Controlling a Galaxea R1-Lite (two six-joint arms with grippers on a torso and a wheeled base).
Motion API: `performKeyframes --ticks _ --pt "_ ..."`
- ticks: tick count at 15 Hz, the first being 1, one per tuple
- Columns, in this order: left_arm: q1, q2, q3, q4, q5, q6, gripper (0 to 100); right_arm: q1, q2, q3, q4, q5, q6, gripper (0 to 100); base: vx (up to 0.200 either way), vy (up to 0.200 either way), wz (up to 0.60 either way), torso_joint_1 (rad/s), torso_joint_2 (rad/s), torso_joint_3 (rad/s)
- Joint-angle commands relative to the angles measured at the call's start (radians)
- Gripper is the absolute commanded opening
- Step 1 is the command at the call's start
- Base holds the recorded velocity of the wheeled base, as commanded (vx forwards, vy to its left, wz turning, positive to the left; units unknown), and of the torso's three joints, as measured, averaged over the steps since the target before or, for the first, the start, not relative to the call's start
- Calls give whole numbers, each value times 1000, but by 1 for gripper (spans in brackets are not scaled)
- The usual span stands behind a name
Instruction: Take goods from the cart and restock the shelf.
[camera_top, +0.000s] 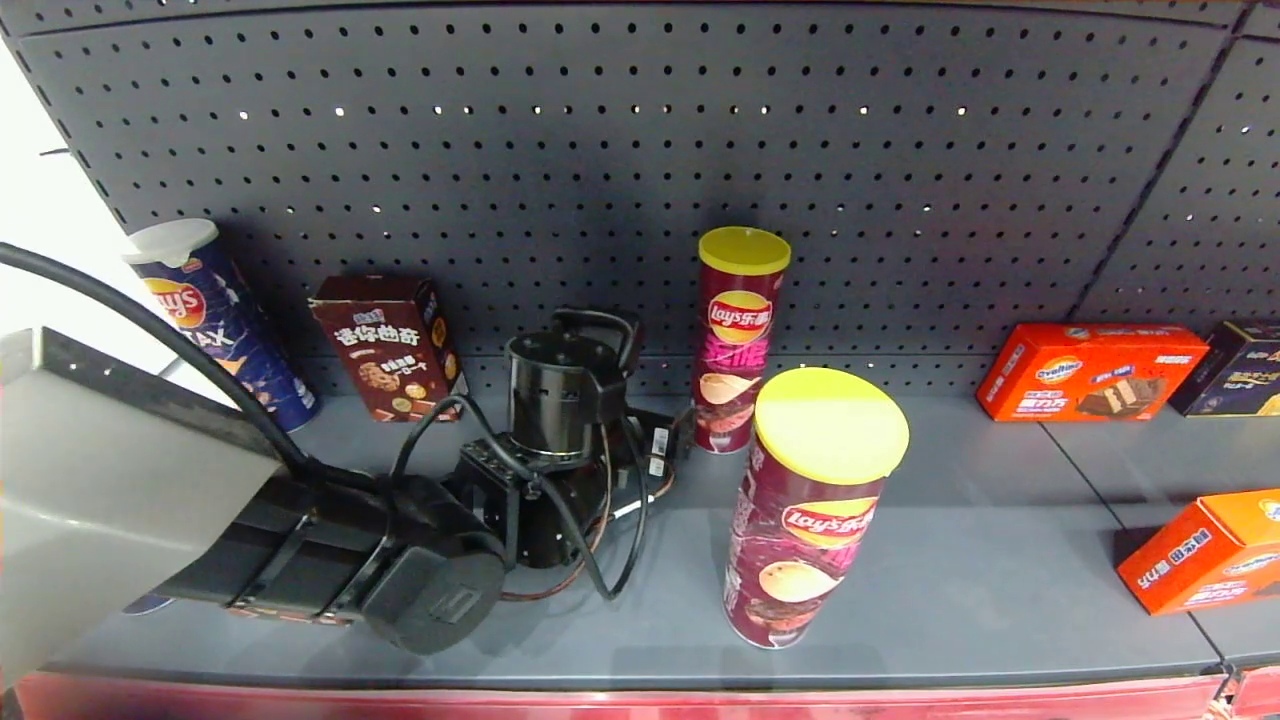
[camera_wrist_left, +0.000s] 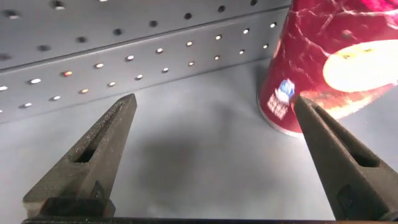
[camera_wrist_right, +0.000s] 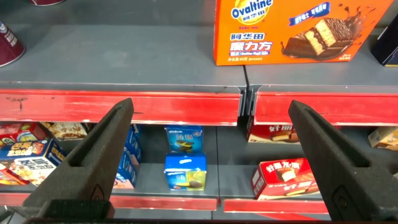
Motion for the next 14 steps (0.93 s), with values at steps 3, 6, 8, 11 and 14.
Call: performKeyframes --ticks 3,6,8,11,14 --pt "-50 -114 163 -115 67 2 100 -1 0 0 0 1 0 100 0 0 0 0 0 0" --pt "-85 -211 294 -168 103 6 100 -1 0 0 0 1 0 100 0 0 0 0 0 0" --pt "-102 -284 349 -170 106 11 100 0 0 0 0 1 0 100 0 0 0 0 0 0" --pt "-114 -424 443 -170 106 34 100 0 0 0 0 1 0 100 0 0 0 0 0 0" --pt "-180 -591 581 -167 106 34 100 0 0 0 0 1 0 100 0 0 0 0 0 0"
